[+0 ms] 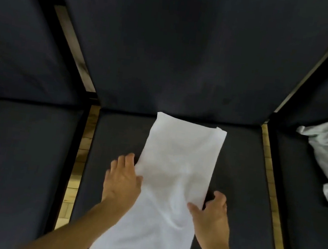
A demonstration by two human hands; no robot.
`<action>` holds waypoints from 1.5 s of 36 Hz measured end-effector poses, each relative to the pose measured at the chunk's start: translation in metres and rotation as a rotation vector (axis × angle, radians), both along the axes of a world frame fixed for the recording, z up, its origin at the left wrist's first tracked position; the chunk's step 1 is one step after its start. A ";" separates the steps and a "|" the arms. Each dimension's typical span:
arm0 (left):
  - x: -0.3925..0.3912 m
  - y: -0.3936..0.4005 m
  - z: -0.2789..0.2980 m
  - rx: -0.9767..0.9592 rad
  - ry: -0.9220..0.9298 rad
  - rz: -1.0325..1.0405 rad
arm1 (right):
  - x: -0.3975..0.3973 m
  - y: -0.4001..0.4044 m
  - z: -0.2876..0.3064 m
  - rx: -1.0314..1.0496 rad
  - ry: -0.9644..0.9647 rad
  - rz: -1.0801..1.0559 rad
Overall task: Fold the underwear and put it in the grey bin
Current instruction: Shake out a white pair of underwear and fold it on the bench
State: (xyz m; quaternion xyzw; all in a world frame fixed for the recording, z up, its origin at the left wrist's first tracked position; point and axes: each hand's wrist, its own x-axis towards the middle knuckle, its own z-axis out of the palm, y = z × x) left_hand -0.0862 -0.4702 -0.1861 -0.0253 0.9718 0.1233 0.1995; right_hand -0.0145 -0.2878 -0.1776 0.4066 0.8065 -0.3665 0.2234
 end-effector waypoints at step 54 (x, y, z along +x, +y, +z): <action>0.006 0.021 0.313 1.292 -0.109 0.424 | -0.036 0.096 0.308 -0.861 0.559 -0.071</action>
